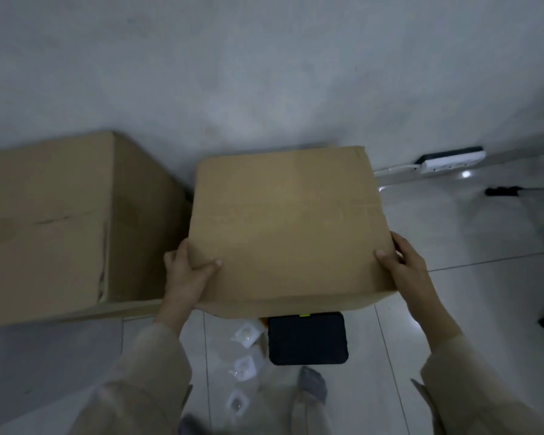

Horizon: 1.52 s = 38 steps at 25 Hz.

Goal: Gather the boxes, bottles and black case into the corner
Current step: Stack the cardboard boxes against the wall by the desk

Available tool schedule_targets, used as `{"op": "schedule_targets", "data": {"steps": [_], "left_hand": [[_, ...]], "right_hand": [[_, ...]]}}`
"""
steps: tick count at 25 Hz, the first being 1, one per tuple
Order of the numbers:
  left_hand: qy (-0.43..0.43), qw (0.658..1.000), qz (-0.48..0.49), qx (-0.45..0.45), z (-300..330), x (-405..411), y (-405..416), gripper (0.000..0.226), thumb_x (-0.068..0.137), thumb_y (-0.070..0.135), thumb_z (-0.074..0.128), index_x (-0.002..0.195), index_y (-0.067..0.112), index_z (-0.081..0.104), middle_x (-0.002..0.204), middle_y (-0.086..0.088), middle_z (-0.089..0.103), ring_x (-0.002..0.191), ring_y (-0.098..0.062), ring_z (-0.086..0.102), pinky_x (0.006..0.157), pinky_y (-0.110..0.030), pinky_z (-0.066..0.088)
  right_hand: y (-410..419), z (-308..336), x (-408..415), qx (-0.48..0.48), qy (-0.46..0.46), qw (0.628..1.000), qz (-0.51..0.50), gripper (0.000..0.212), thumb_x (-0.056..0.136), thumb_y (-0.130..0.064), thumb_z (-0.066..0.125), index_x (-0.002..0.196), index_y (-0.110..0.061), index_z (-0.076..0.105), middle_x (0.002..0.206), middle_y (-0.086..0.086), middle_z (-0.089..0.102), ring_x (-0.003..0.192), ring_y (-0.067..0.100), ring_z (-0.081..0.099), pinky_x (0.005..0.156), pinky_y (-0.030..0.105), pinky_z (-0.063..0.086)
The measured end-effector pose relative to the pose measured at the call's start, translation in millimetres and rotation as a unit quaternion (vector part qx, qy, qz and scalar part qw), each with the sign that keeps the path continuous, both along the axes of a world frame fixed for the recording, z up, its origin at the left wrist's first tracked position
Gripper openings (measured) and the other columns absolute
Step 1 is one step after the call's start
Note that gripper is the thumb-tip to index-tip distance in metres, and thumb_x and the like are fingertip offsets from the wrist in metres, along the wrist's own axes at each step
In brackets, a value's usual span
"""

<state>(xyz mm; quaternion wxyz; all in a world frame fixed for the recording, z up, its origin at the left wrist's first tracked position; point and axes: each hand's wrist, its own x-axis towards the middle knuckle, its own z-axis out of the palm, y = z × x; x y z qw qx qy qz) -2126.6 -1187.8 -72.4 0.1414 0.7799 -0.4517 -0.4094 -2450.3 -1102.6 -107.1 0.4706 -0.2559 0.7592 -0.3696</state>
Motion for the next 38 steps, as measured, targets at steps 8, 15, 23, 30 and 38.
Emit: {"op": "schedule_targets", "data": {"steps": [8,15,23,30,38], "left_hand": [[0.131,0.985,0.005,-0.115,191,30,32,0.092,0.064,0.031,0.081,0.143,0.019,0.035,0.143,-0.008,0.042,0.126,-0.026,0.047,0.106,-0.036,0.038],[0.278,0.932,0.026,-0.231,327,47,43,0.070,0.082,0.007,0.065,0.143,0.016,0.032,0.131,-0.001,0.048,0.111,-0.014,0.049,0.082,-0.018,0.045],[0.227,0.941,0.003,-0.253,380,165,47,0.073,0.085,0.016,0.063,0.147,0.019,0.024,0.149,-0.005,0.035,0.132,-0.024,0.039,0.095,-0.027,0.034],[0.197,0.960,0.054,-0.192,341,286,50,0.075,0.082,0.005,0.065,0.145,0.015,0.025,0.149,-0.011,0.035,0.132,-0.030,0.039,0.106,-0.039,0.035],[-0.142,0.957,-0.077,-0.241,323,299,49,0.054,0.092,0.042,0.045,0.142,0.034,0.028,0.158,0.008,0.012,0.147,-0.018,-0.001,0.113,-0.053,-0.010]], "right_hand": [[-1,204,13,-0.122,0.065,0.990,-0.025,0.044,0.090,-0.030,0.055,0.134,-0.023,0.049,0.135,0.004,0.054,0.118,0.024,0.051,0.095,0.038,0.042],[-22,379,29,-0.232,0.172,0.956,-0.043,0.036,0.087,-0.022,0.058,0.122,-0.014,0.061,0.126,0.010,0.061,0.100,0.016,0.050,0.085,0.030,0.037],[-24,401,139,-0.269,0.142,0.952,0.037,0.041,0.092,-0.028,0.053,0.131,-0.015,0.053,0.131,0.008,0.057,0.113,0.025,0.055,0.090,0.033,0.043],[-10,354,253,-0.246,0.027,0.955,0.166,0.044,0.097,-0.020,0.044,0.139,-0.015,0.039,0.133,-0.003,0.049,0.114,0.009,0.046,0.086,0.016,0.041],[-34,357,339,-0.132,-0.020,0.941,0.310,0.107,0.079,-0.034,0.070,0.147,-0.027,-0.012,0.144,-0.003,0.026,0.129,0.023,0.038,0.105,0.043,0.041]]}}
